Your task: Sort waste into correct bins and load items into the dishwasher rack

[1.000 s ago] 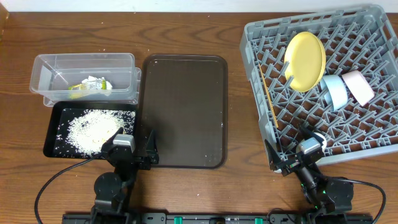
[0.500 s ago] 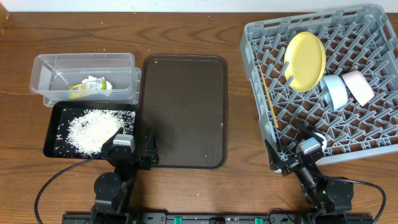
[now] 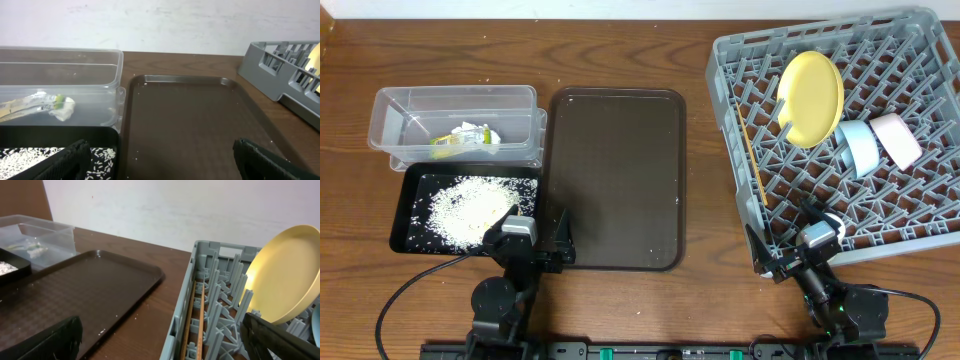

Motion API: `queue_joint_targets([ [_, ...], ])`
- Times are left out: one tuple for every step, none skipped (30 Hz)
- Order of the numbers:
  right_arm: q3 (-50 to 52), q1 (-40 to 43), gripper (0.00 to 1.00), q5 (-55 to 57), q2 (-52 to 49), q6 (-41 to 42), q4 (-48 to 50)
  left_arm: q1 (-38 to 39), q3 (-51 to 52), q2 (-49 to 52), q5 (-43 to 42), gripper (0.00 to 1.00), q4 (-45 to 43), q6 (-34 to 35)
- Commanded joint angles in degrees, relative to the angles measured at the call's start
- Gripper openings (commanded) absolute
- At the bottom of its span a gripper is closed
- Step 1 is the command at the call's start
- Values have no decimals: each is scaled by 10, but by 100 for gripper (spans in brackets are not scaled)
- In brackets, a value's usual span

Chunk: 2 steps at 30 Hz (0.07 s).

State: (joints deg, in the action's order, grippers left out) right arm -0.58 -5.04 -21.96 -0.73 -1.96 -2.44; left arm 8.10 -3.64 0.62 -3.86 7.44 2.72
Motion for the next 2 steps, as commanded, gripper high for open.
queue_joint_targets([
  [3,5,99,-4,4,-3,1,0,14,-4,5,94,6,-6],
  [3,5,99,-4,4,-3,1,0,14,-4,5,94,6,-6],
])
